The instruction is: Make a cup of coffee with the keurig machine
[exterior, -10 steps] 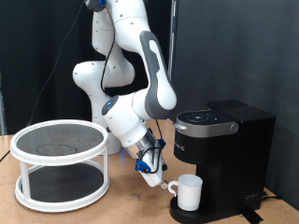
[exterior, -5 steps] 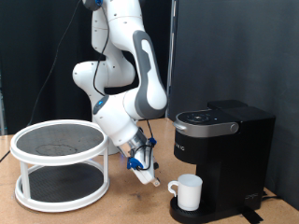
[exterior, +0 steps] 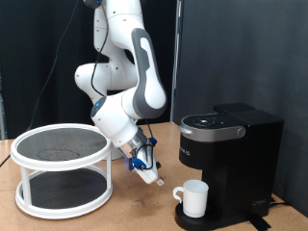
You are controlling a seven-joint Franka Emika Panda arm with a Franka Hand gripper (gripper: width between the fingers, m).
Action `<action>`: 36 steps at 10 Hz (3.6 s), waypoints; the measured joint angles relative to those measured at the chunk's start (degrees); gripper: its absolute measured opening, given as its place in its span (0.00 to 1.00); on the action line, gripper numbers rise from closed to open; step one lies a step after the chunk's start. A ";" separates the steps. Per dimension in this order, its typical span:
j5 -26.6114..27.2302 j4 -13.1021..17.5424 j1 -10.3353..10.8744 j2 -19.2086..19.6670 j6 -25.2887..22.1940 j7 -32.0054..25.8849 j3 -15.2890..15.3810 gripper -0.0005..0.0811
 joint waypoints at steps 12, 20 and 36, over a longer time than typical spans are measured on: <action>-4.39 -6.74 -2.91 -21.27 -22.62 3.53 -3.01 0.91; -6.89 -6.38 -3.10 -38.03 -28.83 14.37 -4.72 0.91; -30.08 10.57 -6.06 -37.24 -11.57 21.91 12.89 0.91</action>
